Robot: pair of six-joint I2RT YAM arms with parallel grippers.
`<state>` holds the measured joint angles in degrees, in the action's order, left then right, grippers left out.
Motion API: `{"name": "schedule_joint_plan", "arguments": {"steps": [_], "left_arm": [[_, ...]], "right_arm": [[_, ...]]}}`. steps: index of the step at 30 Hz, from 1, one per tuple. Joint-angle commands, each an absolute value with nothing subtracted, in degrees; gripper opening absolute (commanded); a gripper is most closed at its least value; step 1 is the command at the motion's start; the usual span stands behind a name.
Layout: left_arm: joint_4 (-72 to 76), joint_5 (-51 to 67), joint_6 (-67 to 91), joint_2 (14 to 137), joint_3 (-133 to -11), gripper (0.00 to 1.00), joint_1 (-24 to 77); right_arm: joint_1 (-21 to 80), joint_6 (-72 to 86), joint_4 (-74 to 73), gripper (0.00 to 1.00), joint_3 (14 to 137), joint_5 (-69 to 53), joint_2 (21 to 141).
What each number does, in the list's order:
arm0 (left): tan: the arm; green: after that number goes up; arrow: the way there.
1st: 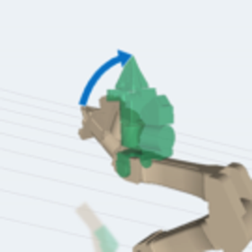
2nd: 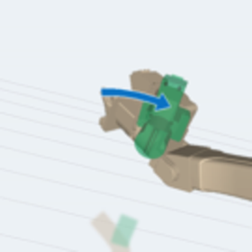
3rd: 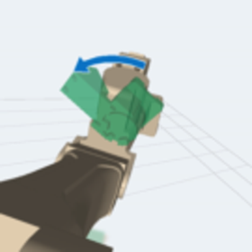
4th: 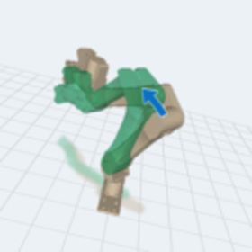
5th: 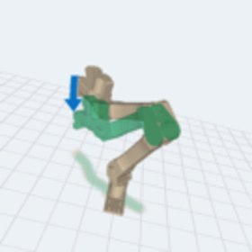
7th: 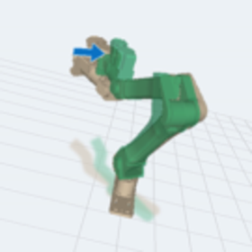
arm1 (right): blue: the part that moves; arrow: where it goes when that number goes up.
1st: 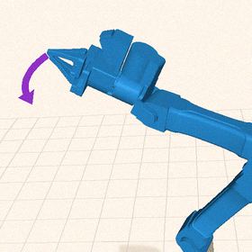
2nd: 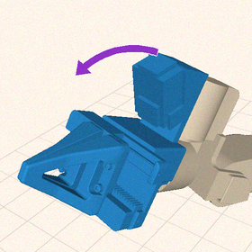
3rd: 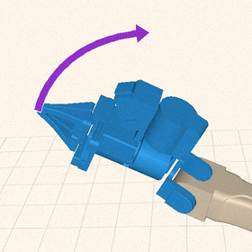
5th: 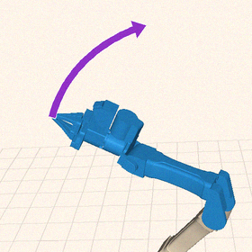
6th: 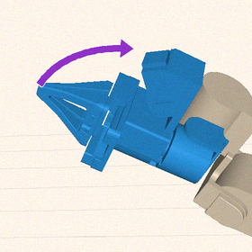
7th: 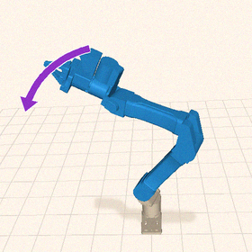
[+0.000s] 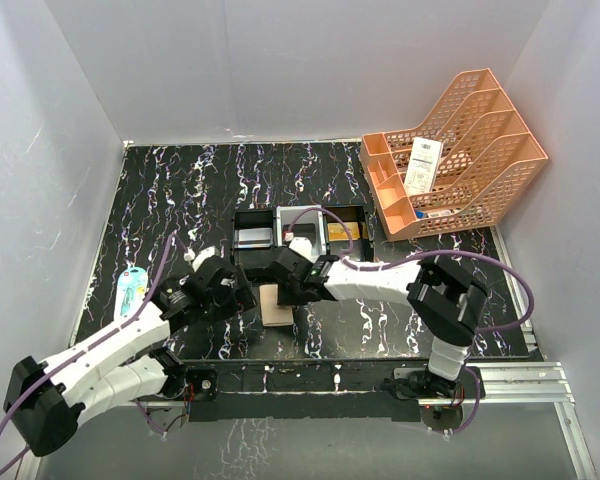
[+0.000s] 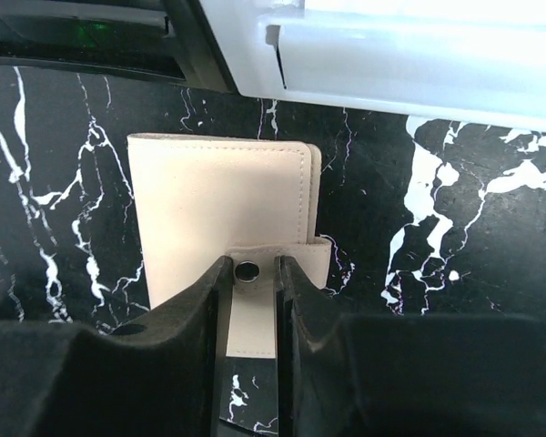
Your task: Take the credit cards out of the card holder
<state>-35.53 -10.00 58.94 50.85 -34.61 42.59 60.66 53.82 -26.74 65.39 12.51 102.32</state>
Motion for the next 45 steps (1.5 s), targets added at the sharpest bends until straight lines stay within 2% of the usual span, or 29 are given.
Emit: {"name": "schedule_joint_plan", "arguments": {"steps": [1, 6, 11, 20, 25, 30, 41, 45], "left_arm": [[-30.4, -6.7, 56.2, 54.4, -33.3, 0.87, 42.7], [-24.7, -4.3, 54.7, 60.1, -32.7, 0.82, 42.7], [-21.2, -4.9, 54.6, 65.2, -32.8, 0.69, 42.7], [-16.5, -4.0, 54.8, 71.6, -31.0, 0.31, 42.7], [-13.3, -2.2, 54.7, 73.0, -28.5, 0.17, 42.8], [-14.6, -2.8, 55.4, 73.4, -28.0, 0.15, 42.7], [-16.7, -3.4, 54.7, 71.3, -29.1, 0.17, 42.7], [-17.1, -3.4, 54.5, 71.1, -29.5, 0.18, 42.7]], "right_arm": [[58.3, 54.9, -17.9, 0.02, 59.8, 4.0, 100.3], [56.7, 55.6, -14.2, 0.00, 56.7, 0.2, 100.2], [56.0, 55.7, -11.4, 0.00, 54.7, -1.5, 98.1], [54.1, 56.8, -6.4, 0.00, 50.9, -6.0, 96.5], [52.3, 58.7, -1.7, 0.00, 47.2, -9.1, 94.6], [51.5, 58.8, -2.4, 0.00, 46.1, -8.1, 92.6], [51.0, 55.5, -14.6, 0.23, 47.8, 2.7, 87.2], [51.0, 53.3, -19.9, 0.26, 51.1, 4.4, 88.8]]}}
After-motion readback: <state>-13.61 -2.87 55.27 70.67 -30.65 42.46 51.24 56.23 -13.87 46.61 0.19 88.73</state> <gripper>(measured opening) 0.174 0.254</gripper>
